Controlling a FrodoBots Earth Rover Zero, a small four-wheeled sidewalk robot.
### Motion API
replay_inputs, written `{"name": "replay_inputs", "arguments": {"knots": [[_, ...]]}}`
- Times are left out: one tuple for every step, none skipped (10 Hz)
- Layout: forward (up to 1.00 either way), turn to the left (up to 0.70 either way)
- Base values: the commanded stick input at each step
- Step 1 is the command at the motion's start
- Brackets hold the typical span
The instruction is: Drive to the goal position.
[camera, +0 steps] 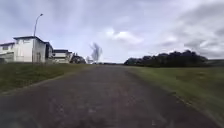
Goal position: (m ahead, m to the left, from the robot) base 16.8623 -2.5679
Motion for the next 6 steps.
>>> {"name": "replay_inputs", "arguments": {"knots": [[0.70, 0.02], [0.70, 0.03], [0.70, 0.03], [0.70, 0.03], [0.70, 0.02], [0.70, 0.02]]}}
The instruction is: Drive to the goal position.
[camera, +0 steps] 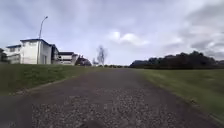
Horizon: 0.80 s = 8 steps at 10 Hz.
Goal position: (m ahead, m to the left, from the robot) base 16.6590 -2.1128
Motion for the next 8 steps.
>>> {"name": "replay_inputs", "arguments": {"knots": [[0.70, 0.02], [0.70, 0.02], [0.70, 0.02], [0.70, 0.02], [0.70, 0.02], [0.70, 0.02], [0.70, 0.02], [0.70, 0.02]]}}
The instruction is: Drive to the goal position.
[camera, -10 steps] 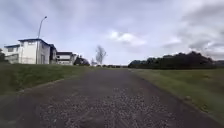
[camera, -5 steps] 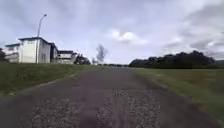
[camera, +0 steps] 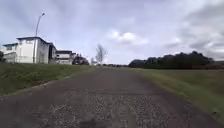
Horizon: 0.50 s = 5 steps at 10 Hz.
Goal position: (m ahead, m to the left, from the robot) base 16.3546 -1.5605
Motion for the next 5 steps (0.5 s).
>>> {"name": "replay_inputs", "arguments": {"knots": [[0.70, 0.02], [0.70, 0.02], [0.70, 0.02], [0.70, 0.02], [0.70, 0.02]]}}
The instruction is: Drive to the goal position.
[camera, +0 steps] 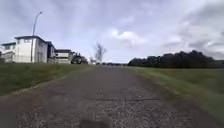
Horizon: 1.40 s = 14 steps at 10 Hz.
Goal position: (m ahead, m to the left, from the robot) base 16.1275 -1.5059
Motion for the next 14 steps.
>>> {"name": "replay_inputs", "arguments": {"knots": [[0.70, 0.02], [0.70, 0.02], [0.70, 0.02], [0.70, 0.02], [0.70, 0.02], [0.70, 0.02], [0.70, 0.02], [0.70, 0.02], [0.70, 0.02], [0.70, 0.02], [0.70, 0.02], [0.70, 0.02], [0.70, 0.02], [0.70, 0.02]]}}
